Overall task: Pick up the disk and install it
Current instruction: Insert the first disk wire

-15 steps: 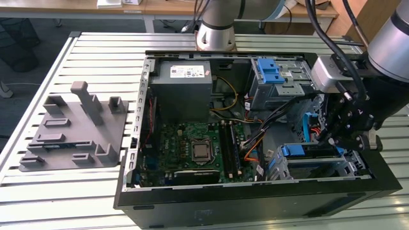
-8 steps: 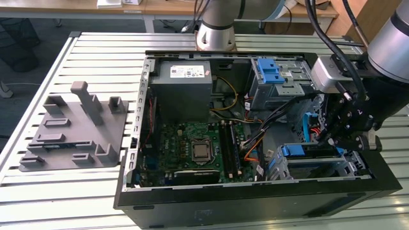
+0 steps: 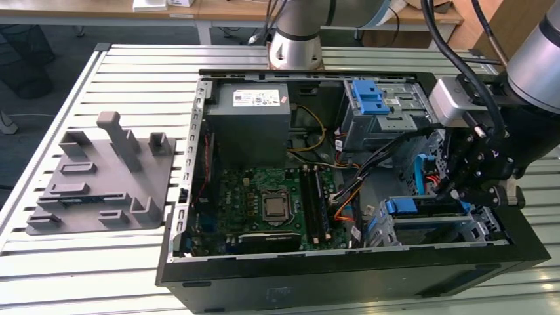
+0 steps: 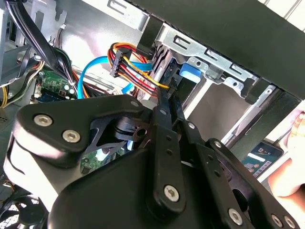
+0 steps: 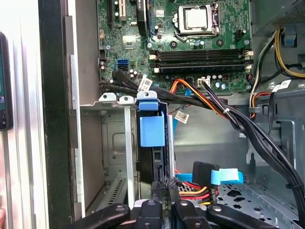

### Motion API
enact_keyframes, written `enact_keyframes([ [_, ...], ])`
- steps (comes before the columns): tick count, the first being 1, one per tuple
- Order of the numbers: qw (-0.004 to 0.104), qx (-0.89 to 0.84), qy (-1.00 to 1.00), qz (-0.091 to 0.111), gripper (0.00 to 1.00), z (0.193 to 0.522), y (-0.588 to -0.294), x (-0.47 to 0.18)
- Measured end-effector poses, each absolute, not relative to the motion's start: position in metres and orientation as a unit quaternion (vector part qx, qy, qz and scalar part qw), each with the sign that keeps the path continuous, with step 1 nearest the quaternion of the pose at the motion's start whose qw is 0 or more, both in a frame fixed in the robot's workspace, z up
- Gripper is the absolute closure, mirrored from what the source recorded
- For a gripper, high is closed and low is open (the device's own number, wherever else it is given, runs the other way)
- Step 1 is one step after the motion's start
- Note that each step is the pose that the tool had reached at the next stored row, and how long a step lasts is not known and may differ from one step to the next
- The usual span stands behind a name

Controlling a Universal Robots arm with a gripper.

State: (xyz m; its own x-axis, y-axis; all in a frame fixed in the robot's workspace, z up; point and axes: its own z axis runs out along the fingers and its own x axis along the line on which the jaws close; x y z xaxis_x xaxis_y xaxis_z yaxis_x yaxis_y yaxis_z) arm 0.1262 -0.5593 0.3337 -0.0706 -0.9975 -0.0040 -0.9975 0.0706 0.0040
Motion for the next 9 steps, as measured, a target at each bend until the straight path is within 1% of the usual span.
enact_keyframes([
  [9,-0.002,-0.682,0.732,0.004,0.83,0.3328,-0.5593,0.1265],
])
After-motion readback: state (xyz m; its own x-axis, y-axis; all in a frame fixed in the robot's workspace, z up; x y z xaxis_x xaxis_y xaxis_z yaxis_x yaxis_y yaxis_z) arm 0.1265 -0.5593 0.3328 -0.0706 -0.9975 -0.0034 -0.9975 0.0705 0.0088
